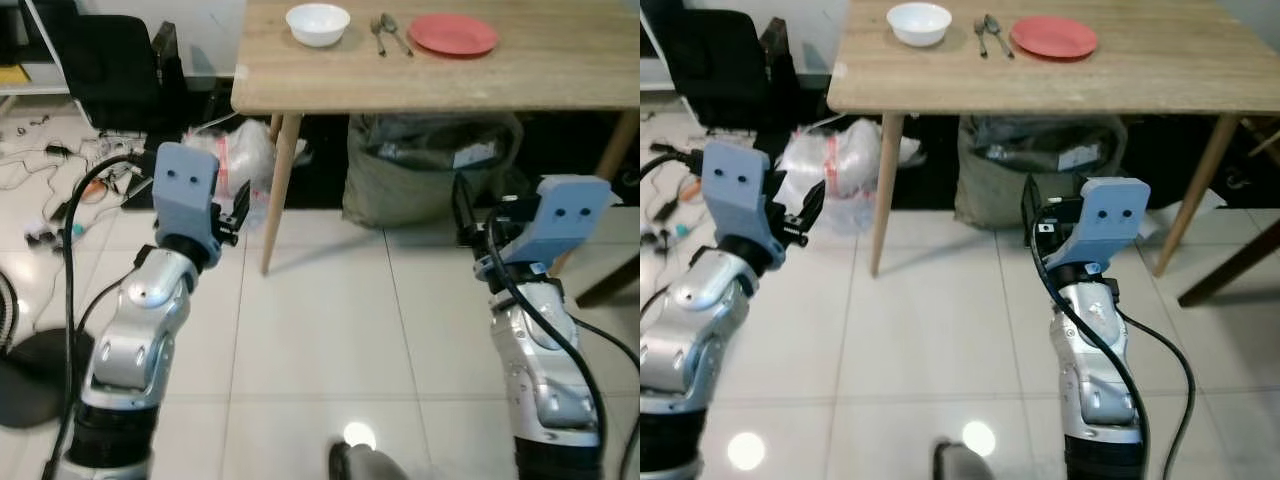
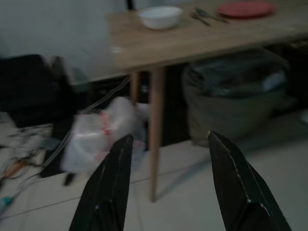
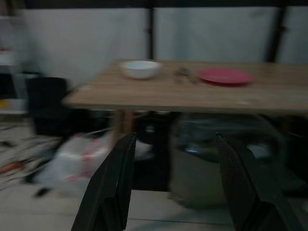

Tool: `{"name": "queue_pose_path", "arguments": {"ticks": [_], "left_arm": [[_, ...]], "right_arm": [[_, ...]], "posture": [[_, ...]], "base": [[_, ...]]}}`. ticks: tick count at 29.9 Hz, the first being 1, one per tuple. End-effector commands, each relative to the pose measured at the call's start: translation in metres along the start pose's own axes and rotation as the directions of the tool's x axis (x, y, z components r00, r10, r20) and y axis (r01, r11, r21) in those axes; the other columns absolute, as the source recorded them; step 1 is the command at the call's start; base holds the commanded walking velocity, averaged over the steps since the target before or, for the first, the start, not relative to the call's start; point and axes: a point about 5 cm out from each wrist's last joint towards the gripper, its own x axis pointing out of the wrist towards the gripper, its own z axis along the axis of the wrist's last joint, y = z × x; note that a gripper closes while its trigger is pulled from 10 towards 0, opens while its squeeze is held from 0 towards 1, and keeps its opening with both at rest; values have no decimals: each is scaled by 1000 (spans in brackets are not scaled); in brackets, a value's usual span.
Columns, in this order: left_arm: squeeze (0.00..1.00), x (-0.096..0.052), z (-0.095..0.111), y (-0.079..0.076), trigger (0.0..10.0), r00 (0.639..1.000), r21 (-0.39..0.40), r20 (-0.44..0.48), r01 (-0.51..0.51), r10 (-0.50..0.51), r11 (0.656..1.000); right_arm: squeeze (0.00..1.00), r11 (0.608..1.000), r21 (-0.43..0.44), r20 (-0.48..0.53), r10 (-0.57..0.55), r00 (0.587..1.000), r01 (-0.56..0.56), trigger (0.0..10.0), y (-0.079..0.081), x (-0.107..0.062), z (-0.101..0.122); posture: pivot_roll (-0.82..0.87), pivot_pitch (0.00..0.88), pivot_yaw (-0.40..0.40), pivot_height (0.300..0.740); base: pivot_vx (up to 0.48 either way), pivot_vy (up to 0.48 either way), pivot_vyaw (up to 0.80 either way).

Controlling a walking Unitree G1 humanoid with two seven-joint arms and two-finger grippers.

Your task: Setting the table

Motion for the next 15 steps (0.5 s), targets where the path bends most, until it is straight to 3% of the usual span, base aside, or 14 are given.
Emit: {"name": "queue_pose_path", "arguments": {"ticks": [1,7,15], "left_arm": [[0,-1,-2,2,10000,1000,-17,-12,-15,15,1000],[0,2,-3,5,10000,999,-12,-16,-49,48,999],[0,4,-3,7,10000,998,8,-13,-59,59,998]], "right_arm": [[0,1000,-3,-7,2,1000,-2,10000,1,-1,-1],[0,1000,-4,-10,4,1000,-4,10000,1,0,-1],[0,1000,-4,-11,8,1000,-8,10000,2,-1,-1]], "posture": [[-107,59,70,740],[-109,58,70,740],[-110,58,72,740]], "base": [[0,0,0],[0,0,0],[454,0,0]]}}
